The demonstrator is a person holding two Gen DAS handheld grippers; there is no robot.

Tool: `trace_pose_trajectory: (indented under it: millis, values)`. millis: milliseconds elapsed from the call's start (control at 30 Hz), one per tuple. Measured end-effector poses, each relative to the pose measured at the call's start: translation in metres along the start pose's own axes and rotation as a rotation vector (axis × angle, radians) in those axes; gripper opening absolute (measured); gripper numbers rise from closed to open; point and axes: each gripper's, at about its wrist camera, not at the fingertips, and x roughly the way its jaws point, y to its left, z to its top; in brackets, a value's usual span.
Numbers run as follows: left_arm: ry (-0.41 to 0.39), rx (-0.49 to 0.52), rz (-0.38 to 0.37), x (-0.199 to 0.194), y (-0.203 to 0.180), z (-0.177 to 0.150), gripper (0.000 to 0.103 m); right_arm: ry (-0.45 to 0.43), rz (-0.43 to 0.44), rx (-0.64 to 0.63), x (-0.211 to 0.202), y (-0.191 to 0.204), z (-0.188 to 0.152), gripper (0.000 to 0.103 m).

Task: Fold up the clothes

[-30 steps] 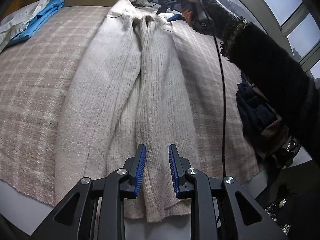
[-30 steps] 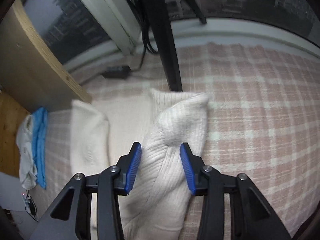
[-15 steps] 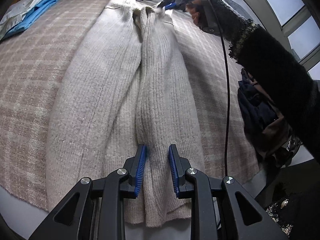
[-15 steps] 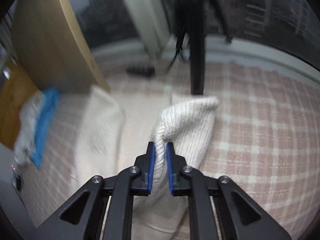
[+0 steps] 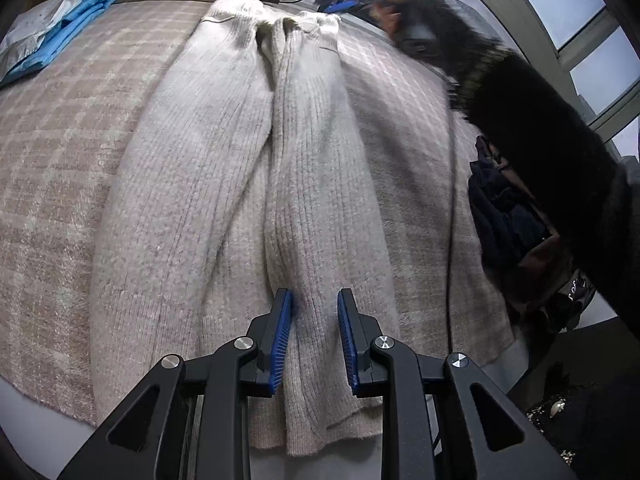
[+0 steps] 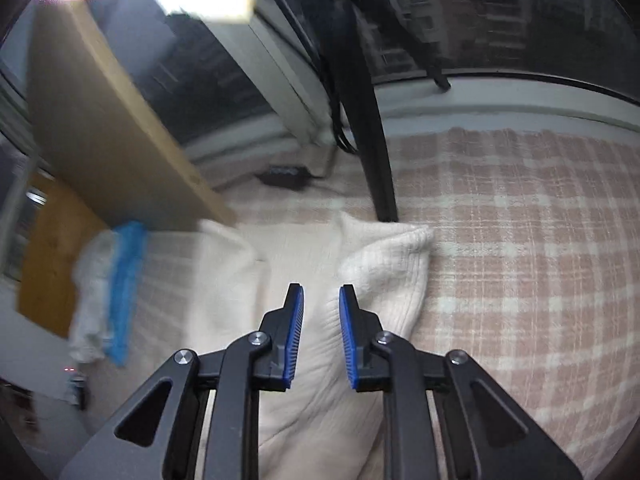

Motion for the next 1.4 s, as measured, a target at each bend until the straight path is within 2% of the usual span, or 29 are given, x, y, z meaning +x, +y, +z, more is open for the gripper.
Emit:
trace_pose_trajectory:
  millis: [67,167,300,400,467,533,633,767,900,1000,1100,1167,1200,1233,1267,1333,1400]
  values:
    - [-0.006,-0.006,-0.001,-0.004,0.0,-0.002,0.021,0.036,0.01,0.007,0.022,-0.002,0.001,0.019]
    - [-0.021,-0.025,0.002,-0.015,0.002,-0.005,0.021,0.042,0.063,-0.023,0.028,0.006,-0.004,0.019]
    - [-0.081,-0.021,0.03,-0.05,0.01,0.006,0.021,0.038,0.166,-0.045,-0.015,0.017,-0.02,0.019]
    - [-0.127,0.017,0.099,-0.081,0.029,0.012,0.021,0.039,0.222,-0.072,-0.065,0.021,-0.05,0.019]
    - [-0.146,0.039,0.146,-0.102,0.05,0.018,0.021,0.064,0.247,-0.084,-0.098,0.02,-0.082,0.019]
    - [-0.14,0.052,0.171,-0.114,0.075,0.022,0.021,0.085,0.25,-0.076,-0.128,0.016,-0.127,0.021]
    - [-0.102,0.075,0.149,-0.102,0.095,0.025,0.021,0.103,0.239,-0.038,-0.159,0.008,-0.199,0.025]
    - [-0.031,0.166,0.076,-0.073,0.092,0.026,0.021,0.098,0.149,0.039,-0.166,0.012,-0.301,0.025]
    - [0.038,0.267,0.044,-0.043,0.081,0.02,0.021,0.11,0.077,0.109,-0.144,0.02,-0.358,0.025]
    - [0.057,0.336,0.04,-0.025,0.065,0.009,0.022,0.125,0.011,0.101,-0.123,0.032,-0.376,0.025]
    - [0.036,0.4,0.081,-0.021,0.053,0.002,0.023,0.121,-0.053,0.032,-0.122,0.045,-0.384,0.025]
    - [0.025,0.383,0.098,-0.027,0.056,0.003,0.025,0.121,-0.047,0.039,-0.129,0.043,-0.382,0.025]
    - [0.021,0.364,0.109,-0.03,0.06,0.004,0.026,0.115,-0.043,0.035,-0.132,0.042,-0.381,0.031]
    - [0.019,0.344,0.12,-0.032,0.064,0.004,0.027,0.112,-0.042,0.028,-0.133,0.041,-0.381,0.047]
    - [0.018,0.324,0.132,-0.034,0.068,0.004,0.028,0.11,-0.037,0.02,-0.133,0.04,-0.382,0.053]
    - [0.035,0.309,0.144,-0.031,0.072,0.002,0.034,0.121,-0.024,-0.006,-0.13,0.041,-0.384,0.054]
    - [0.05,0.307,0.149,-0.026,0.071,-0.002,0.034,0.133,-0.01,-0.04,-0.125,0.046,-0.387,0.054]
